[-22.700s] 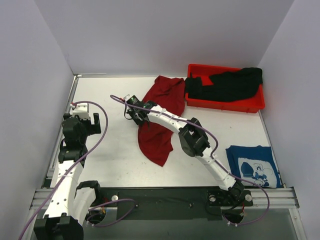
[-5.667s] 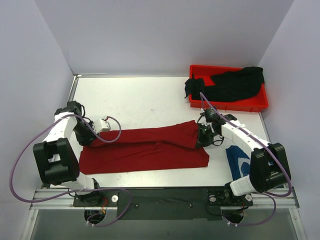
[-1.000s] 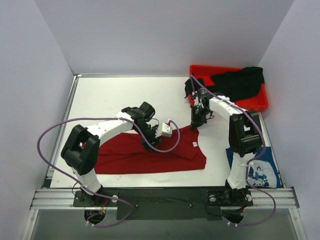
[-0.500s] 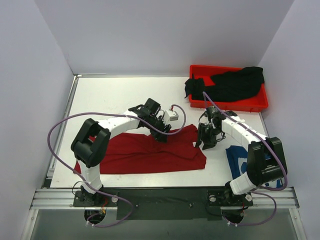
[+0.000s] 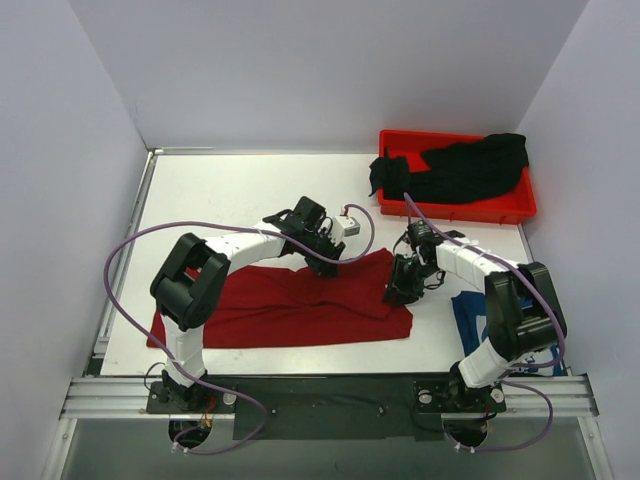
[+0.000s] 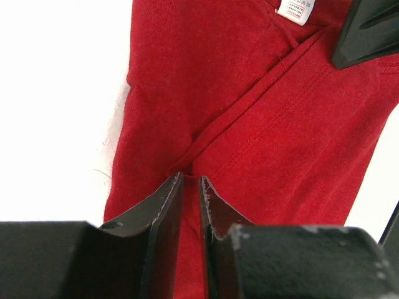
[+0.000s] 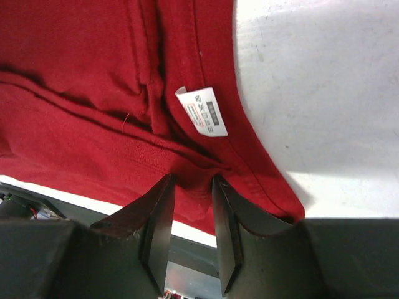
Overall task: Fold and stack the t-shirts
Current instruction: Fold the other side of the tshirt into a rectangle
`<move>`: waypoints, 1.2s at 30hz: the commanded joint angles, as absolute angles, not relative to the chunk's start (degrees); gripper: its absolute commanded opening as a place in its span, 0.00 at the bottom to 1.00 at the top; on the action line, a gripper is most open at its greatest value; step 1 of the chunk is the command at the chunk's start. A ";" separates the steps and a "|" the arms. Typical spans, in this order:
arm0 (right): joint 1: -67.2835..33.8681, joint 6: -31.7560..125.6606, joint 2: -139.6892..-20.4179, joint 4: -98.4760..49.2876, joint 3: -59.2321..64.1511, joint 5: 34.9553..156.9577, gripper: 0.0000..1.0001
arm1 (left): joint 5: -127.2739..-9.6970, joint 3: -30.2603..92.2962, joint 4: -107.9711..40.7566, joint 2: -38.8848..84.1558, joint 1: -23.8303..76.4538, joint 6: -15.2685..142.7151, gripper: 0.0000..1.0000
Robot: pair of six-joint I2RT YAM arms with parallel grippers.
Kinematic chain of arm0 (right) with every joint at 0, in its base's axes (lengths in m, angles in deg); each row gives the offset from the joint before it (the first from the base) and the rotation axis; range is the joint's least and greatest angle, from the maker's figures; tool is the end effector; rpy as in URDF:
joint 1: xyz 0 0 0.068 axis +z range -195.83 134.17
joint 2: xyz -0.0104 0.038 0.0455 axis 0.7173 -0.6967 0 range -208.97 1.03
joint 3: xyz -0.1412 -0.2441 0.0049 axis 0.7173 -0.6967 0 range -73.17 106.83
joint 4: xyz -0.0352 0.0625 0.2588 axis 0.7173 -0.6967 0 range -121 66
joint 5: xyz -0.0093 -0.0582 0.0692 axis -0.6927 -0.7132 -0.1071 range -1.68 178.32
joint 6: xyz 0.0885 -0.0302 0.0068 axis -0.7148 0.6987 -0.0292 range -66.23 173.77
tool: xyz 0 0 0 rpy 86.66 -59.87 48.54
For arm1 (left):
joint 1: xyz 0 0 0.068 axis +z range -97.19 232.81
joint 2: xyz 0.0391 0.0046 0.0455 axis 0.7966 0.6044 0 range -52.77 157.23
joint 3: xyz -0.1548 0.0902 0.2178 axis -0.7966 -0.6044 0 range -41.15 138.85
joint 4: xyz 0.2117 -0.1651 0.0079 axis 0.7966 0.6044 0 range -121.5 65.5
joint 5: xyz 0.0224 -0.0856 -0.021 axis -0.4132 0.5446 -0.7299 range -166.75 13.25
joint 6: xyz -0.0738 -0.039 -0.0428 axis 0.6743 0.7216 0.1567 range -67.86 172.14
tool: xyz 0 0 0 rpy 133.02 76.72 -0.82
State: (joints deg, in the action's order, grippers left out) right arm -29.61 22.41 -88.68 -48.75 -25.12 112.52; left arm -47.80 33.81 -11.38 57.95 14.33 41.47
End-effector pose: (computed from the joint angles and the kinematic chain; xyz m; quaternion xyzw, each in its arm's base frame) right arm 0.2858 0.1193 0.1256 0.0835 0.9544 0.2685 0.1002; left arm 0.3189 -0.3057 0.1478 0.4517 0.8113 -0.3002 0.2183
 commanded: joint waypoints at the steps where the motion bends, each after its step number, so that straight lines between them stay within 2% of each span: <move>1: -29.31 21.33 -91.08 -48.61 -25.01 114.77 0.24 | -45.54 34.70 -12.87 58.06 14.40 41.69 0.24; 4: -29.31 21.77 -90.12 -49.04 -25.10 113.19 0.02 | -46.07 34.61 -12.52 57.97 14.40 40.98 0.18; 6: -29.31 22.73 -89.41 -49.92 -24.40 112.22 0.00 | -46.78 34.70 -12.43 58.15 14.40 40.72 0.15; 8: -29.22 23.70 -89.15 -50.80 -23.70 111.87 0.00 | -47.21 34.87 -12.35 58.32 14.40 40.11 0.16; 11: -28.87 24.76 -88.62 -51.42 -23.25 112.22 0.00 | -48.96 34.88 -12.43 58.41 14.32 39.75 0.46; 13: -28.43 25.64 -88.01 -51.33 -22.99 112.48 0.00 | -49.59 34.79 -13.13 58.67 14.23 39.58 0.52; 16: -27.29 26.34 -87.57 -51.59 -22.46 112.22 0.00 | -50.64 35.31 -12.96 59.64 13.44 38.70 0.53; 18: -27.11 26.35 -87.74 -51.68 -22.29 112.22 0.00 | -51.26 35.14 -13.22 60.34 12.91 38.08 0.49; 20: -27.11 26.35 -87.74 -51.68 -22.46 111.96 0.00 | -50.38 34.79 -13.22 60.52 12.56 38.08 0.40; 22: -27.11 26.43 -87.48 -51.68 -22.72 111.78 0.00 | -49.94 34.61 -13.13 60.52 12.21 37.99 0.25; 24: -27.20 26.70 -86.87 -51.95 -22.73 111.35 0.00 | -50.20 34.87 -12.78 60.34 12.29 38.08 0.04; 25: -27.29 27.04 -86.69 -52.21 -22.55 111.17 0.00 | -50.46 35.31 -12.26 60.00 12.38 38.17 0.00; 36: -26.85 32.05 -84.41 -52.93 -20.62 110.02 0.00 | -49.59 36.20 -9.88 56.39 15.81 37.64 0.03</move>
